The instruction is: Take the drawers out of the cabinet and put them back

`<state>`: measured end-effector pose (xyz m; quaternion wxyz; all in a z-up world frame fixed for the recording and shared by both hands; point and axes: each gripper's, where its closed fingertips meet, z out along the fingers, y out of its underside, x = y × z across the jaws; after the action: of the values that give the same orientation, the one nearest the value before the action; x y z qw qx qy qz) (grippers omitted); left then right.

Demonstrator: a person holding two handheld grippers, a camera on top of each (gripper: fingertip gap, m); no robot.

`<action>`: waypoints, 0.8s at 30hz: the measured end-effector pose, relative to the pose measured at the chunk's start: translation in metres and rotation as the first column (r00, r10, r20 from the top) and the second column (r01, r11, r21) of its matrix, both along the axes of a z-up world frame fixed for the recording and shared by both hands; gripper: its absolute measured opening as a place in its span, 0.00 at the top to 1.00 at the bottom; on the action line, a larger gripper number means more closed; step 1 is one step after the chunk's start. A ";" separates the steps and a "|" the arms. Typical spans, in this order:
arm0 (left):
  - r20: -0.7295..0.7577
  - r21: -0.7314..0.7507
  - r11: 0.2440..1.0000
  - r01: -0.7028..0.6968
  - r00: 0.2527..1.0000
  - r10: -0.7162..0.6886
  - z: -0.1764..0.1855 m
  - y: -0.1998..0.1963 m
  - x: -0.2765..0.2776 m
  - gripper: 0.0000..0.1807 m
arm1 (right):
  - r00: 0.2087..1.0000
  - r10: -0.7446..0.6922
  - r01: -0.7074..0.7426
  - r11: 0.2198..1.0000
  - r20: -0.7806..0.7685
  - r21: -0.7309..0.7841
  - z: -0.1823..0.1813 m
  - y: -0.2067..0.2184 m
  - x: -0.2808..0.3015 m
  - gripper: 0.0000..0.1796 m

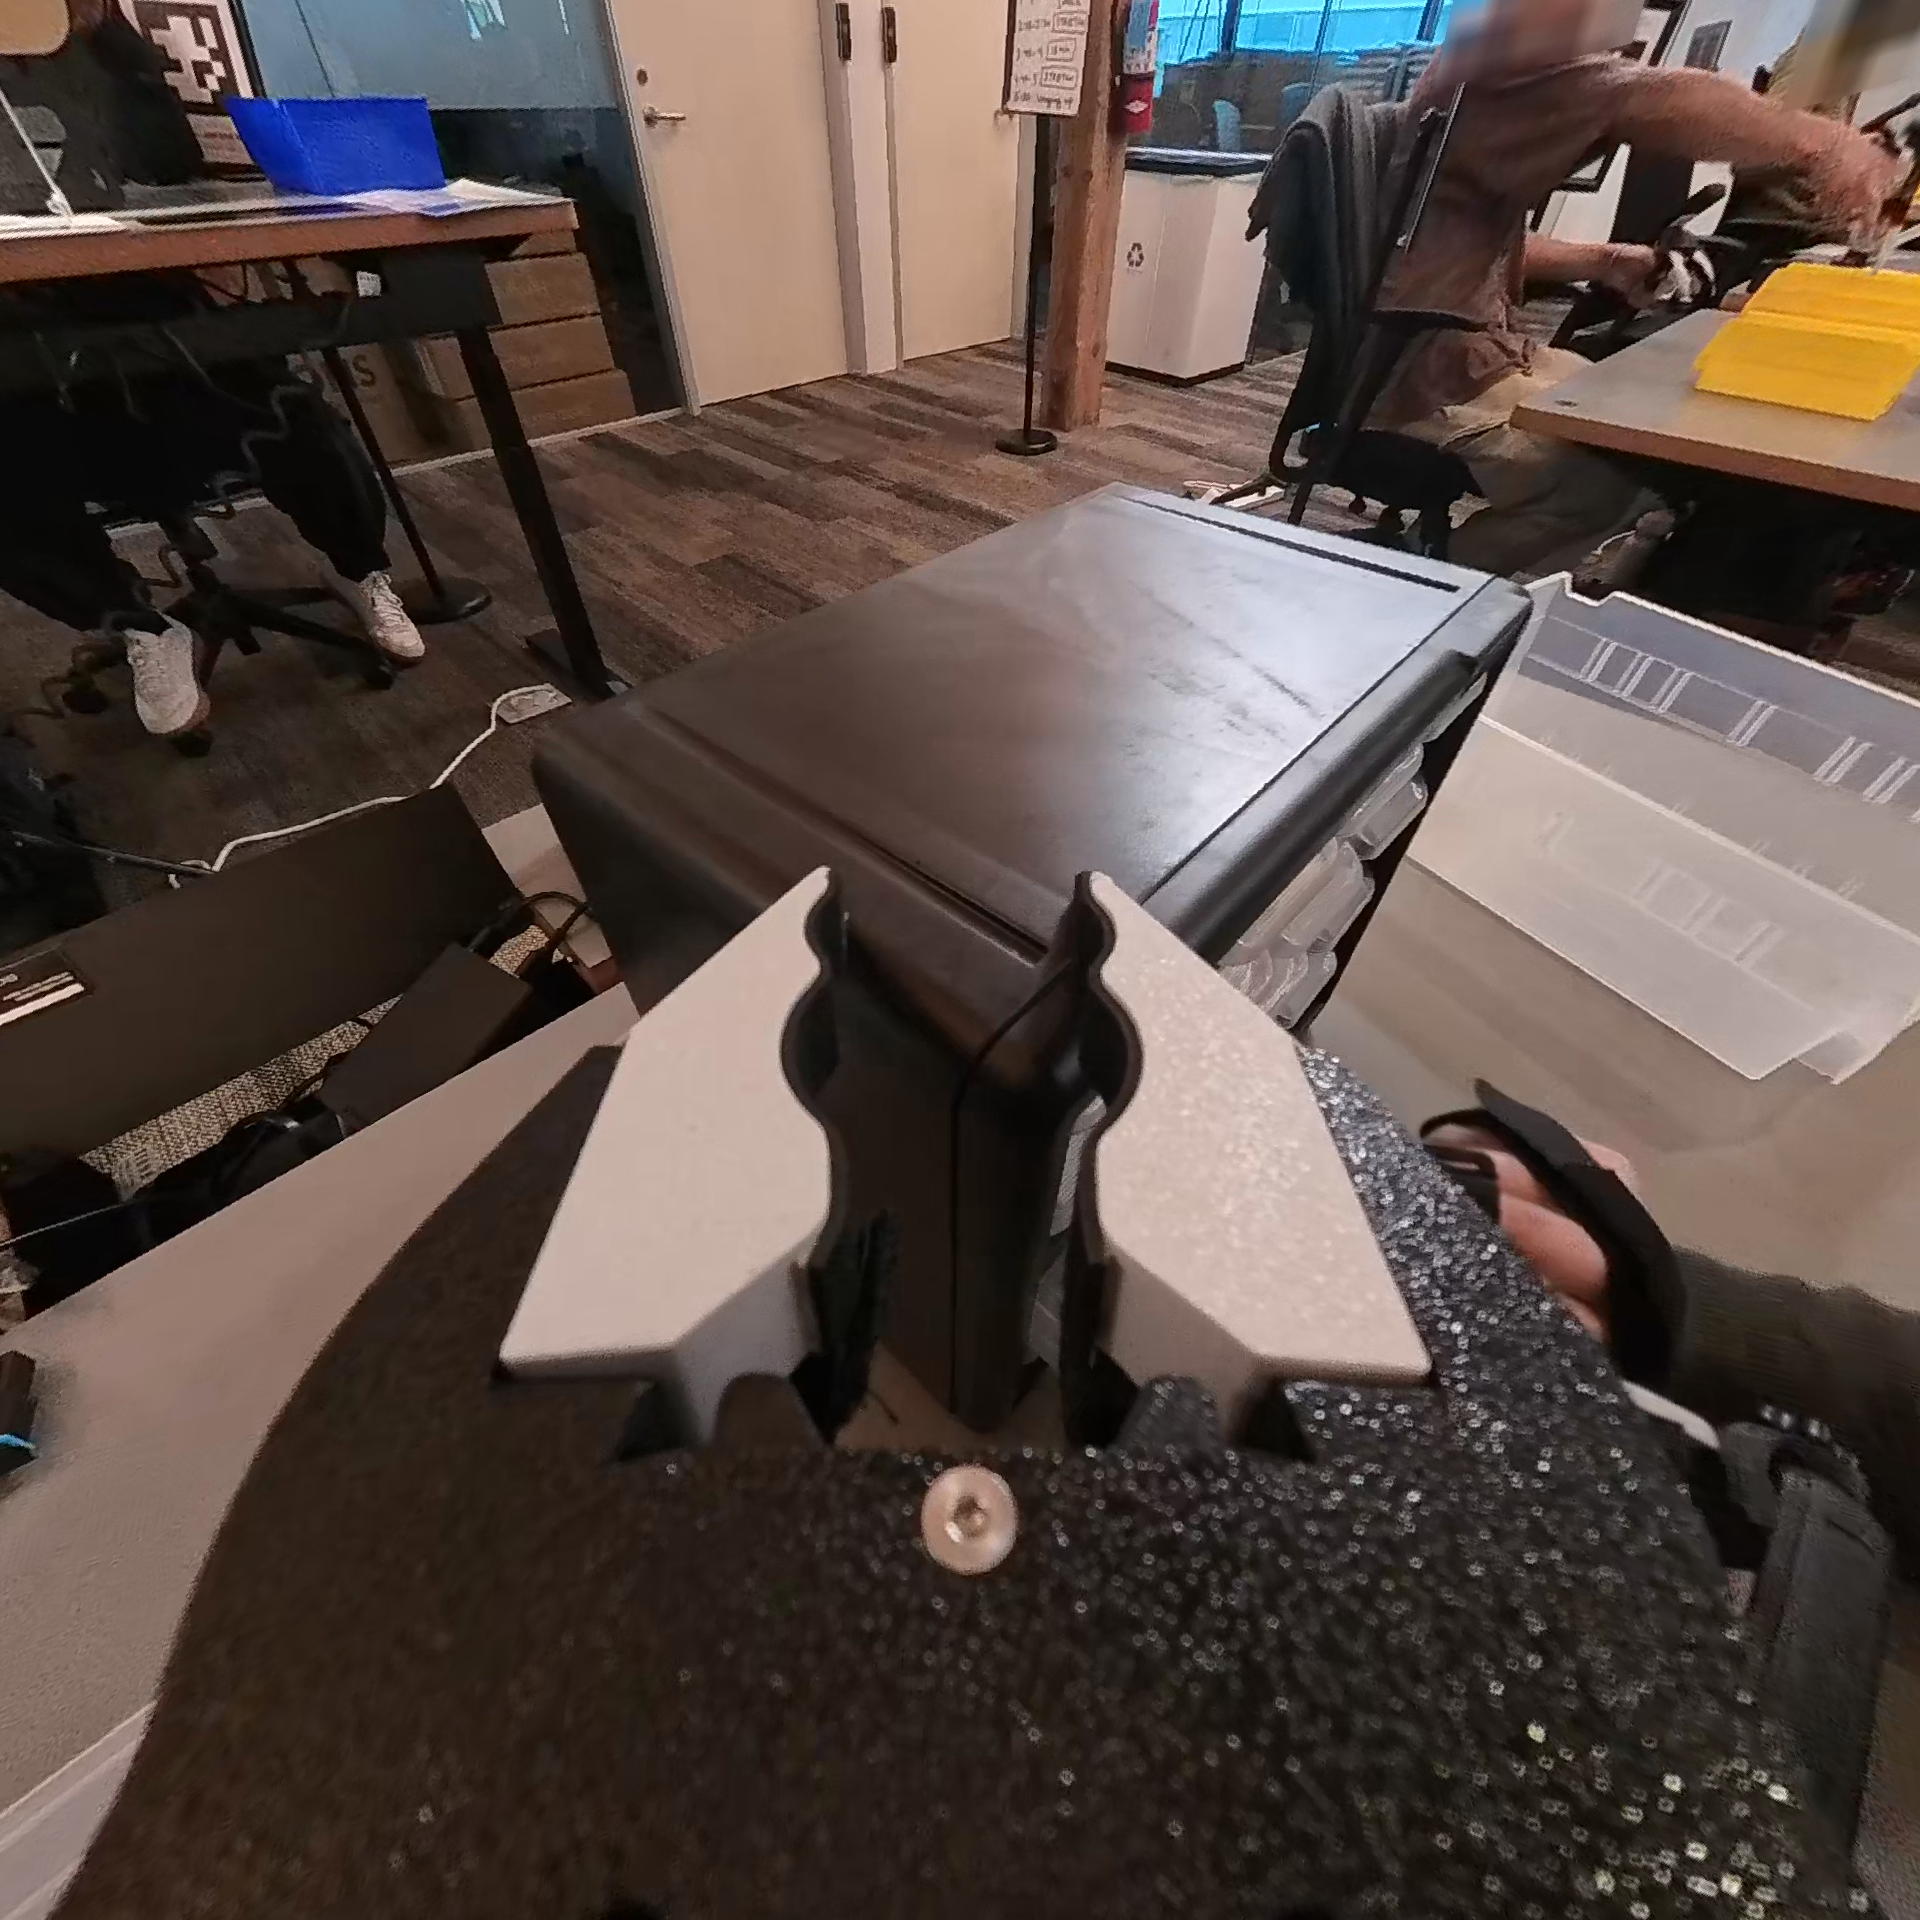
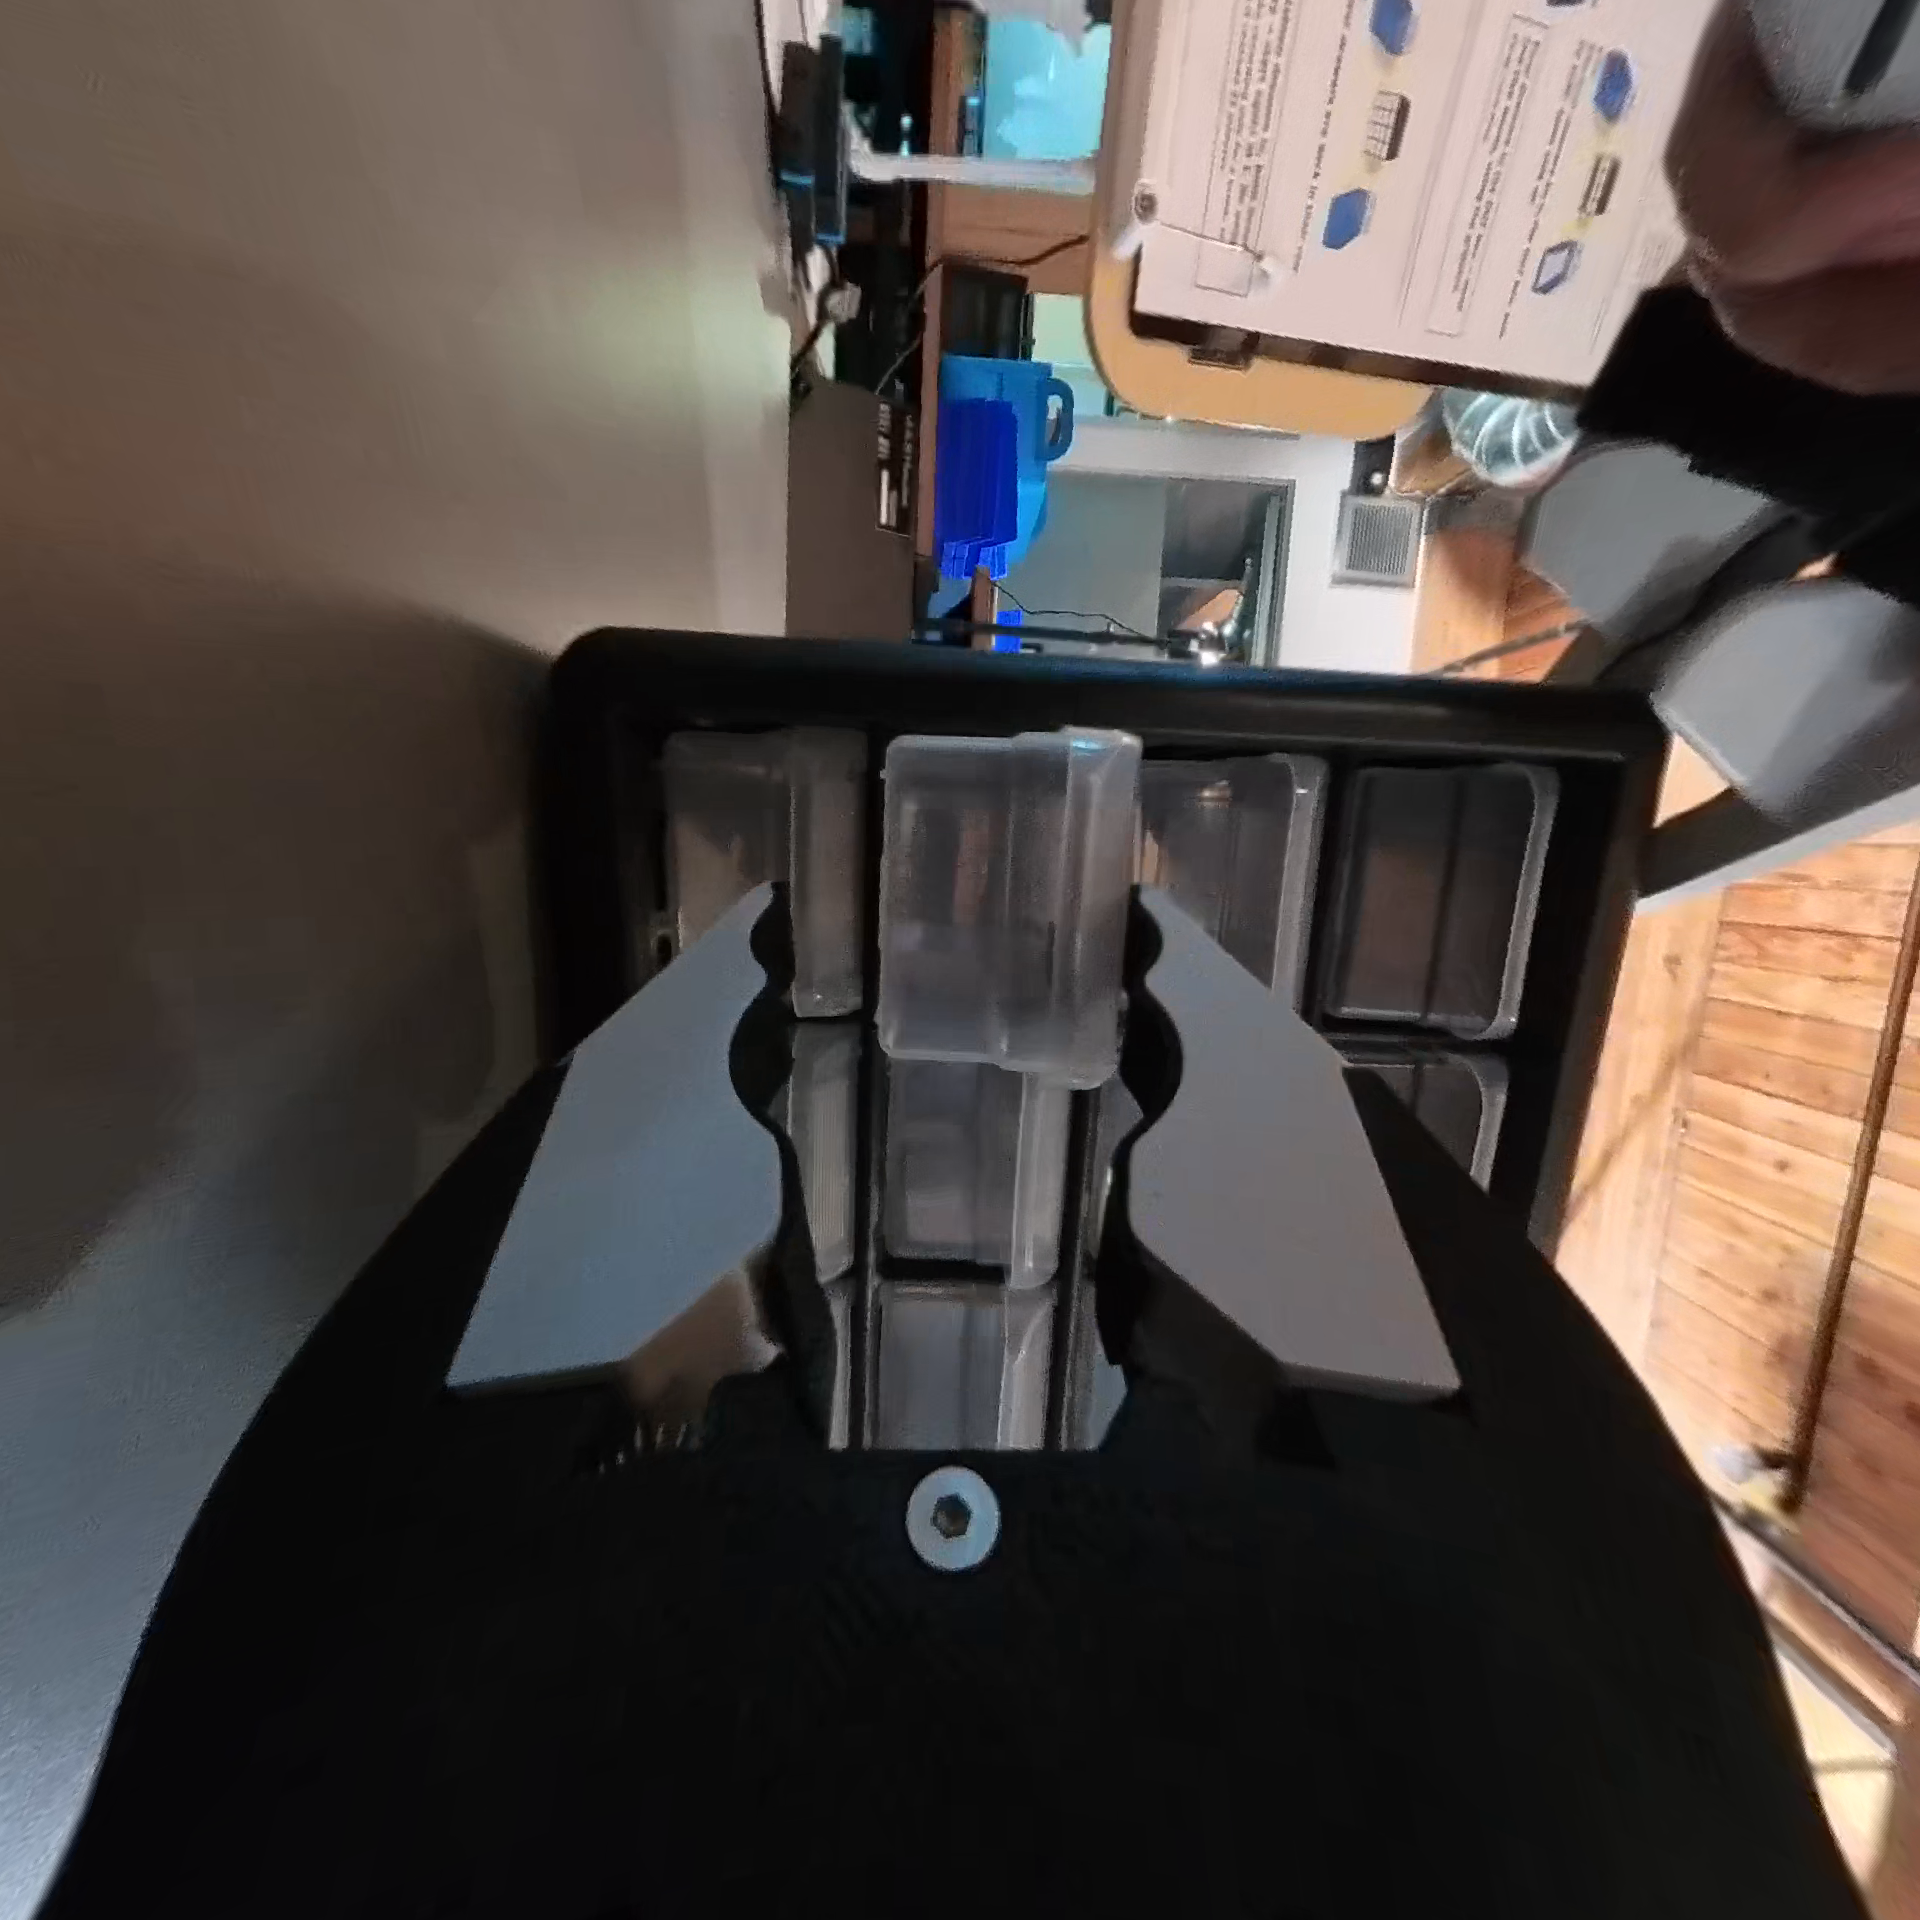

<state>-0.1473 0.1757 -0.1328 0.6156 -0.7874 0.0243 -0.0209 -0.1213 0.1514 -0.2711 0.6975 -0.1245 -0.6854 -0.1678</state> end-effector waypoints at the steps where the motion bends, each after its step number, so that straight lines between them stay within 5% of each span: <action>1: 0.000 0.000 1.000 0.001 1.000 -0.001 0.000 0.000 0.000 0.77 | 1.000 -0.005 0.005 1.000 0.006 0.014 -0.001 -0.002 0.002 0.66; 9: 0.017 0.011 1.000 0.019 1.000 -0.020 0.000 0.000 0.000 0.77 | 0.997 -0.014 0.016 0.999 0.074 -0.030 -0.005 -0.032 0.036 0.71; 13: 0.016 0.011 1.000 0.017 1.000 -0.017 0.000 0.000 -0.001 0.78 | 0.982 -0.007 0.024 0.996 0.188 -0.090 -0.024 -0.050 0.054 0.94; 24: 0.014 0.011 1.000 0.016 1.000 -0.016 0.000 -0.001 -0.001 0.78 | 0.987 -0.003 0.020 0.994 0.159 -0.106 -0.025 -0.053 0.046 0.93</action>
<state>-0.1483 0.1750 -0.1331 0.6200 -0.7836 0.0264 -0.0310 -0.0753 0.0987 -0.2959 0.6323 -0.1521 -0.7458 -0.1442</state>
